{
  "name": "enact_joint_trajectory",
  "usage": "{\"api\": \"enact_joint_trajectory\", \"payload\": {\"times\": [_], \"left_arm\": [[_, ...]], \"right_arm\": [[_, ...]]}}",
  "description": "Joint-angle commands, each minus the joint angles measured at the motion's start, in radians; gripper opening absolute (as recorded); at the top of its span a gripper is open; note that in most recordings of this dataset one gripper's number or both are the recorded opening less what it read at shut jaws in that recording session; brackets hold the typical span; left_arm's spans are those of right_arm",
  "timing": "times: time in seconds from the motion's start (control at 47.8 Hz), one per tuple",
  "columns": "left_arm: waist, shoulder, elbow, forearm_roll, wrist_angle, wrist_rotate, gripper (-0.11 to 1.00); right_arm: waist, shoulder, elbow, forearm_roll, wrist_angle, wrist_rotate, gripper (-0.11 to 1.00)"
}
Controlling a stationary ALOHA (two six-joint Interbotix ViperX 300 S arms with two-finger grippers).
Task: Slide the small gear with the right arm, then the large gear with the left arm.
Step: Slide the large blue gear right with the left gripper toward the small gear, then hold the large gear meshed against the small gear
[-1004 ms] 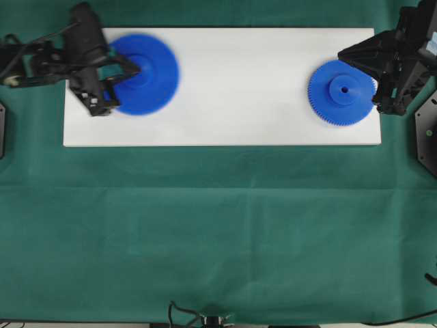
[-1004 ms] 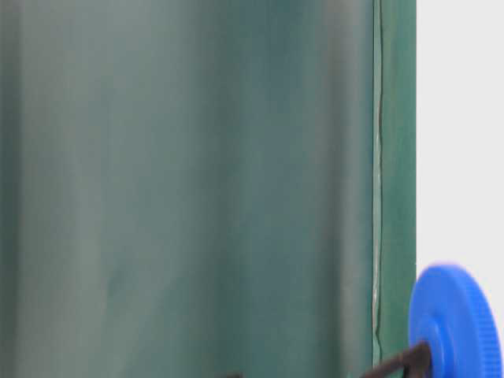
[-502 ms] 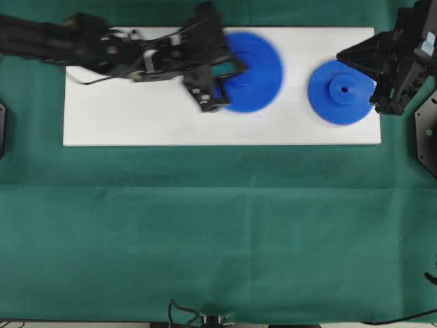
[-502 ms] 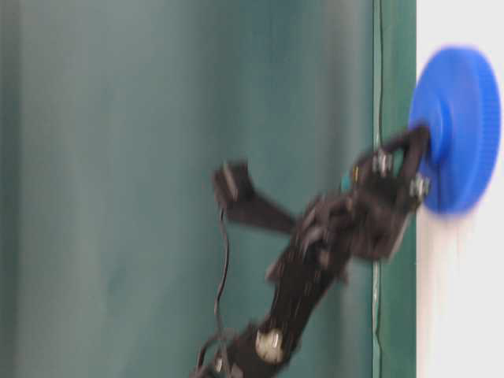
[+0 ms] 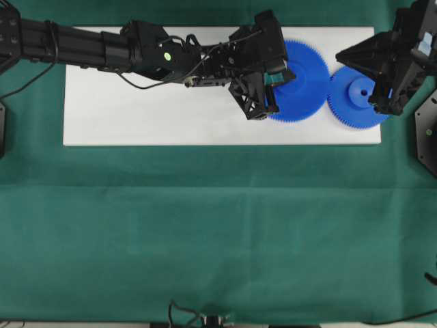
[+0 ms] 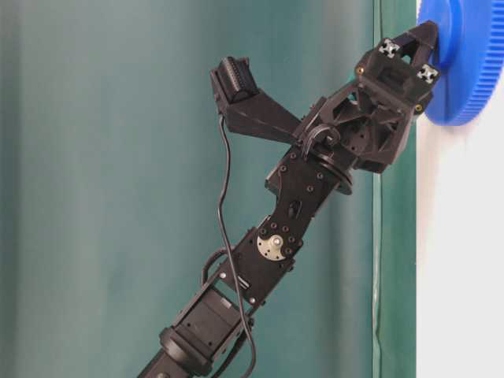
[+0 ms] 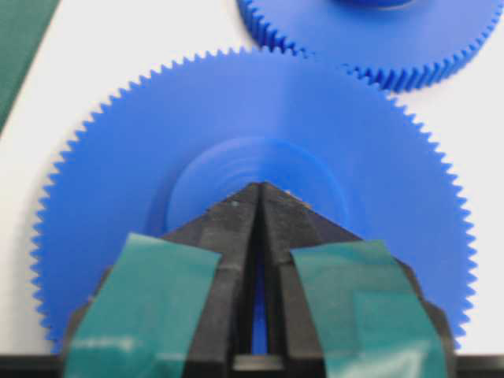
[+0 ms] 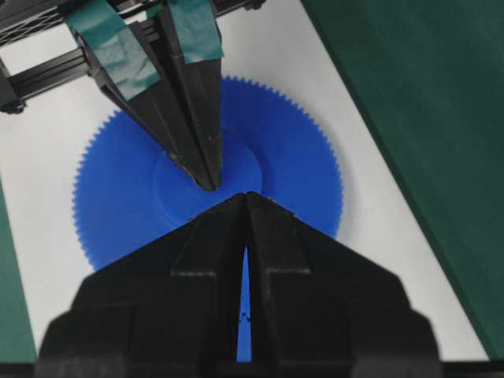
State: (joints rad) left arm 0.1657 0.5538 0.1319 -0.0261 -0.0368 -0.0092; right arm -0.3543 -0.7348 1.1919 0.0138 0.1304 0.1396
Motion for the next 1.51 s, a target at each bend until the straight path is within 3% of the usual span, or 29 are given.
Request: {"api": "enact_joint_trajectory", "payload": {"times": [0.0,1.234,1.485], "left_arm": [[-0.021,0.038,0.035,0.0,0.051,-0.002,0.0],[-0.025,0.032,0.057,0.0,0.044,-0.005,0.0],[-0.021,-0.011,0.166,-0.003,0.043,-0.008,0.0]], "right_arm": [[0.002,0.002,-0.017,-0.002,-0.009,-0.002,0.53],[0.008,0.003,-0.017,-0.002,-0.011,0.005,0.53],[0.008,0.003,-0.017,0.002,-0.008,0.005,0.53]]}}
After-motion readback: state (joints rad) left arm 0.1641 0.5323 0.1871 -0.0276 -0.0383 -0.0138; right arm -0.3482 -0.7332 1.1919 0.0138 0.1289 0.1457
